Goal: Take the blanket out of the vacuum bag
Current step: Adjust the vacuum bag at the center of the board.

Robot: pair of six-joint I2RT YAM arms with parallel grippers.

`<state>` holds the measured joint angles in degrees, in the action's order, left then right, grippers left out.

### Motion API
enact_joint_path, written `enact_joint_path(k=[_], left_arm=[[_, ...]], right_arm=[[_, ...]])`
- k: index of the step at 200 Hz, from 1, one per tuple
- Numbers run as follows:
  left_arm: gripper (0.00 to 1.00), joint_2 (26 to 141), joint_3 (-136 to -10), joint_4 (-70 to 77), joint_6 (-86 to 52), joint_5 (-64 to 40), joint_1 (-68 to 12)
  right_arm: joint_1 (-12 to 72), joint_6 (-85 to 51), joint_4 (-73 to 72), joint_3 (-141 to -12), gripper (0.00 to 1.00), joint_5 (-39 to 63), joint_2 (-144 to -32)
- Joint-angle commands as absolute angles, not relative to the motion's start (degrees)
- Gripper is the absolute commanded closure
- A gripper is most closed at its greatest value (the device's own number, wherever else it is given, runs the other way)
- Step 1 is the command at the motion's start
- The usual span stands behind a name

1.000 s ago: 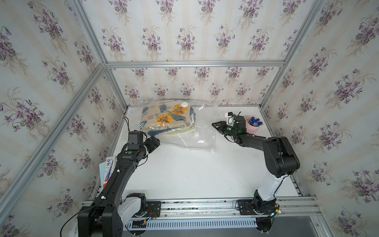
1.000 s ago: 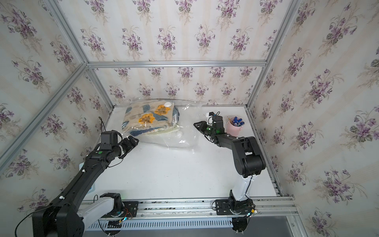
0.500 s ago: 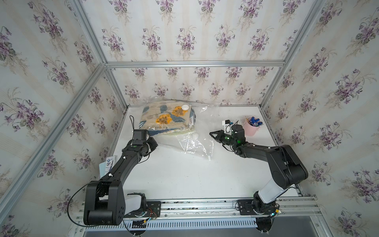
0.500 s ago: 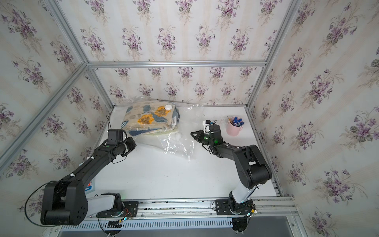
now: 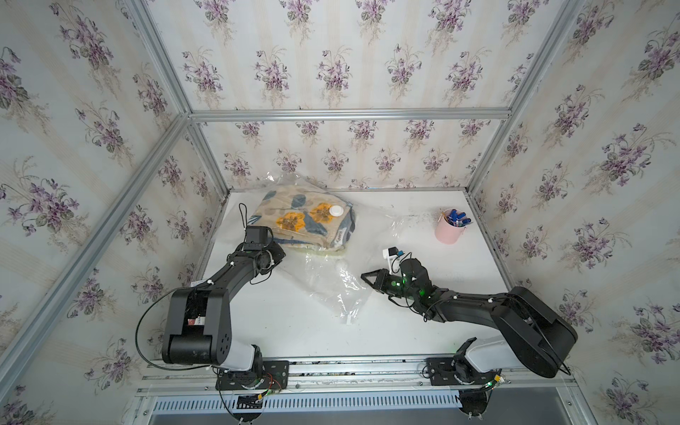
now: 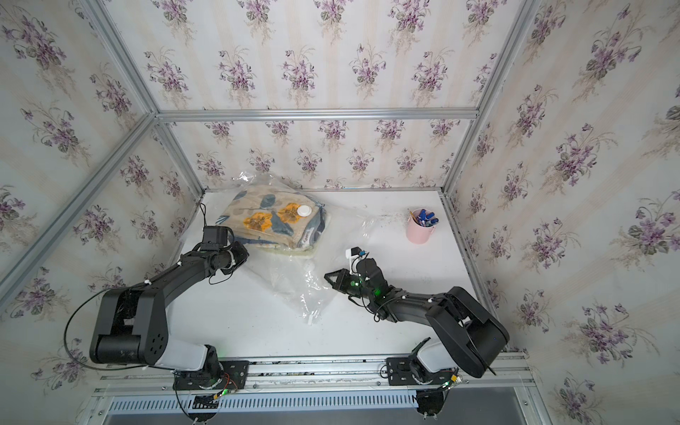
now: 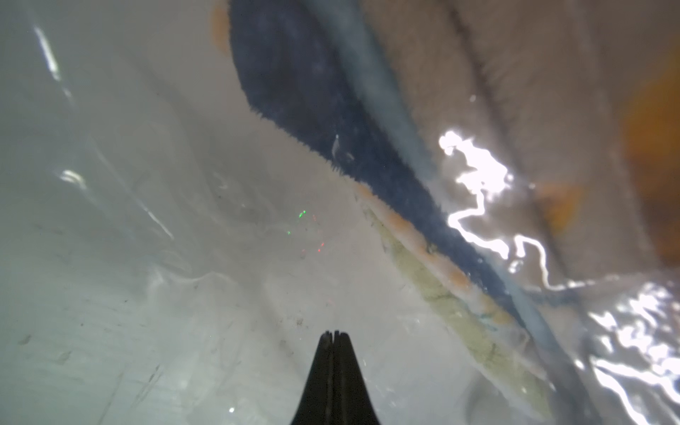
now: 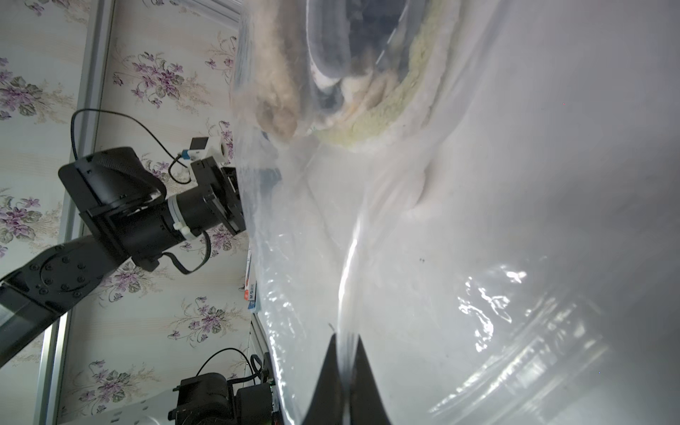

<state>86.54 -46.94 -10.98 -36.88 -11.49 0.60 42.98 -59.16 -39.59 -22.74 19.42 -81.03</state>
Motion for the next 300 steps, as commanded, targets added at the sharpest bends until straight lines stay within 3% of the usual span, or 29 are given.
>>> enact_joint_path(k=[1,20,44,56,110,141,166,202,258,281,300], left_arm=[[1.0,88.5,-48.7,-7.3,-35.7,-14.1,0.6],[1.0,89.8,-49.6,-5.1,-35.9,-15.6,0.6],[0.99,91.8,-50.9,-3.1,-35.5,-17.2,0.4],[0.99,92.5,-51.7,-3.4,-35.1,-17.4,0.4],[0.98,86.4,-48.9,-6.1,-34.4,-16.0,0.4],[0.98,76.5,-43.5,-10.3,-36.6,-12.7,0.3],[0.97,70.0,-40.6,-14.8,-36.8,-9.5,0.3],[0.97,68.6,-40.2,-19.6,-36.2,-7.6,0.4],[0.96,75.0,-40.4,-16.8,-38.2,-7.6,0.4],[0.98,80.5,-44.1,-16.4,-37.4,-7.6,0.6],[1.0,86.6,-47.4,-16.8,-37.2,-7.3,0.7]], right_arm=[[48.3,-63.6,-41.6,-21.9,1.0,16.2,-79.9],[53.9,-65.6,-41.5,-22.0,0.9,14.4,-80.2],[57.9,-65.9,-38.1,-21.5,0.59,14.5,-79.2],[58.5,-64.6,-33.5,-20.4,0.5,14.1,-76.5],[58.5,-53.1,7.8,-20.6,0.29,0.5,-47.9],[57.2,-43.7,23.1,-32.1,0.27,-8.0,-41.8],[53.7,-33.5,23.7,-42.7,0.27,-8.2,-50.1],[45.7,-21.4,16.8,-56.2,0.22,1.4,-66.5],[32.3,-19.0,10.0,-77.8,0.16,11.3,-95.9],[27.3,-19.0,10.0,-88.1,0.18,15.5,-107.8],[25.8,-19.6,10.5,-96.3,0.29,19.9,-116.8]])
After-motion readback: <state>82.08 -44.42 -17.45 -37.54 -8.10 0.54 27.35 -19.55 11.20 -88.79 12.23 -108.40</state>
